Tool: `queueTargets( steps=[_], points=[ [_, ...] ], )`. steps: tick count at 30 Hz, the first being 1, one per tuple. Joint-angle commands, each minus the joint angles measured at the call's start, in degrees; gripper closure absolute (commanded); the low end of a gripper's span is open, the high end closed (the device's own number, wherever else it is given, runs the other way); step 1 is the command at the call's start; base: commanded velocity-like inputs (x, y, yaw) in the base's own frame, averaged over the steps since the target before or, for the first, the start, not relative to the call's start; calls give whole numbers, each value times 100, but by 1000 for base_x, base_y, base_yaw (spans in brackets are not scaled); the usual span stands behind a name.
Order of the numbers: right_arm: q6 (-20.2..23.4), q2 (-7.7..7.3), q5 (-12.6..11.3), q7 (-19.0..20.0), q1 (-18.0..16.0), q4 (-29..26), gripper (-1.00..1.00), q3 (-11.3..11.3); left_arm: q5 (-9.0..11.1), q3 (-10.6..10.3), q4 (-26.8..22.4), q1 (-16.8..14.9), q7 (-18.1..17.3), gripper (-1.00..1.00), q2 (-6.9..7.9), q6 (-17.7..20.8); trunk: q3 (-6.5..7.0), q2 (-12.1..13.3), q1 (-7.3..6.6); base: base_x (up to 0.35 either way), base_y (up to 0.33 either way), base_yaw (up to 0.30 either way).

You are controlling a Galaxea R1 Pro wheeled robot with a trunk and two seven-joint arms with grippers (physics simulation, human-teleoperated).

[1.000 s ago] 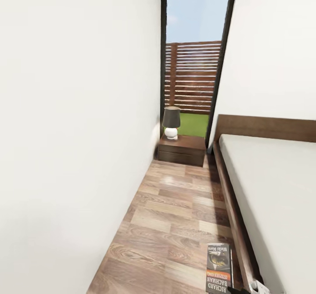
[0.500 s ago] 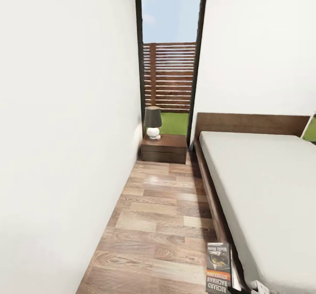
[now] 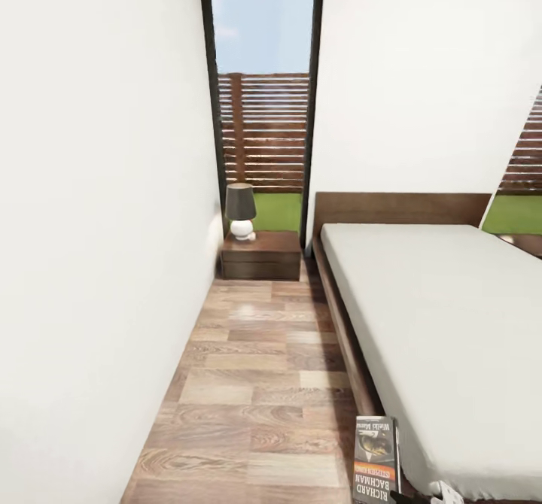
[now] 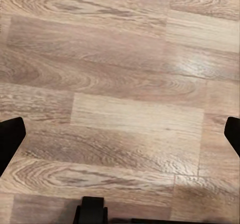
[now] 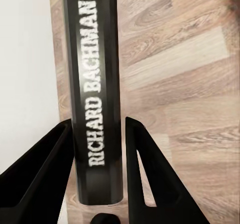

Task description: In the bedroom, move the book from the bed onto either nightstand, and place the two sandals side by side next to the bed.

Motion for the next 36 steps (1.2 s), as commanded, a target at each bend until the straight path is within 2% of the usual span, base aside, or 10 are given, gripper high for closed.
queueTargets(
  steps=[1, 14, 21, 26, 36],
  points=[
    [60, -1, -30, 21, -3, -3, 100, -26, 61, -43, 6, -4, -26, -100, 1, -15, -6, -3, 2, 250, 141, -12],
    [60, -1, -27, 21, -3, 0, 100, -26, 61, -43, 5, -4, -26, -100, 1, -11, -6, -3, 2, 293, 97, -8],
    [60, -1, -29, 18, -3, -1, 100, -24, 61, -43, 6, -4, -26, -100, 1, -17, -6, -3, 2, 317, 4, -156],
    [60, -1, -25, 22, -3, -2, 100, -24, 61, -43, 6, -4, -26, -100, 1, -17, -6, -3, 2, 88, 0, -161],
    [61, -1, -29, 23, -3, 0, 100, -24, 61, -43, 6, -4, -26, -100, 1, -17, -6, -3, 2, 85, 38, -16]
  ],
)
